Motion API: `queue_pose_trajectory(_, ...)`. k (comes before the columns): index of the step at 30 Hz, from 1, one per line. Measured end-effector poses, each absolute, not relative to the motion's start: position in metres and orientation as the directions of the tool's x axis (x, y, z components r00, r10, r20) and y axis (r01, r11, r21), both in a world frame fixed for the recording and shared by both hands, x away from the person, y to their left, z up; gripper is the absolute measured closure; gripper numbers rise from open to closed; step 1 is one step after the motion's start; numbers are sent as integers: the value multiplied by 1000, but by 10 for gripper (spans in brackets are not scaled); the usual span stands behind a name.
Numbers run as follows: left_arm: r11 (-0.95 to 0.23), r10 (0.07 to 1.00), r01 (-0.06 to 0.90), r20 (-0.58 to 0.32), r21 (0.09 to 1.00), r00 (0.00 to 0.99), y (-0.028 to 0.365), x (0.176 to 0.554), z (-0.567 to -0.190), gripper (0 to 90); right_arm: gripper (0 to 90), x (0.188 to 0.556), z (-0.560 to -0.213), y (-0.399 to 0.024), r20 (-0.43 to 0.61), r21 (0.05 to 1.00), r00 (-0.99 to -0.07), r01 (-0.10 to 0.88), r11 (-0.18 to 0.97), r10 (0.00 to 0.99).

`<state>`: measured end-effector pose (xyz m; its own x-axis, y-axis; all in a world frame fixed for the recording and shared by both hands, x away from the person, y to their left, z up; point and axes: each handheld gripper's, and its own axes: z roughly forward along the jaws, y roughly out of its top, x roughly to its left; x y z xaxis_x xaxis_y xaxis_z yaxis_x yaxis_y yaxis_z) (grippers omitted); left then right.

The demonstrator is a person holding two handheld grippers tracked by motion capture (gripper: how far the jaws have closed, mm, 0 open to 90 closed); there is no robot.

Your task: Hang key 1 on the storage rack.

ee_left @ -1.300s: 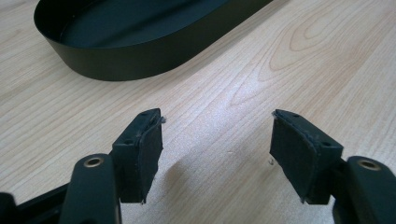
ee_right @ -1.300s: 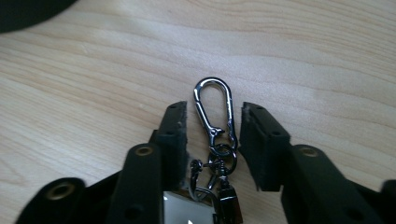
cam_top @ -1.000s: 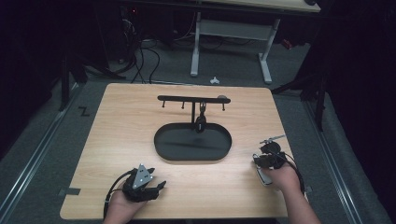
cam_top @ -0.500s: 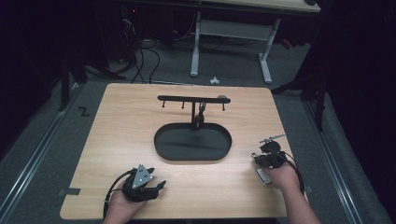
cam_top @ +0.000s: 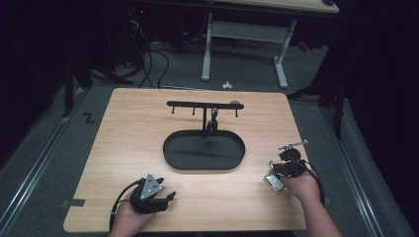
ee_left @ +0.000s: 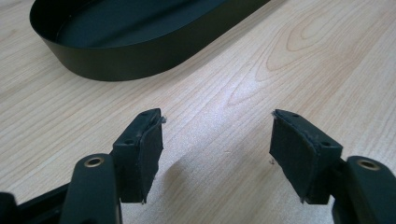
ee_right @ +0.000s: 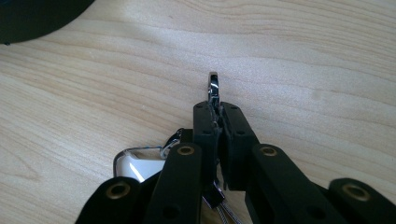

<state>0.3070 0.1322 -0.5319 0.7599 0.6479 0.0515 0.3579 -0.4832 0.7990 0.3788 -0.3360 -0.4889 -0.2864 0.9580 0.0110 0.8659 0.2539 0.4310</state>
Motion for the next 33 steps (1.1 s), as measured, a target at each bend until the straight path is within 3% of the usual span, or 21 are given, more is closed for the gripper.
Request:
queue_pose_trajectory(17,-479,649,358,49,801,759,134,307,-531,348,867,384,-492,-327,-15,367,-315,881,299,949)
queue_pose_trajectory(33,-462,656,350,48,815,753,134,306,-529,348,866,371,-430,-319,2,434,-370,837,333,929)
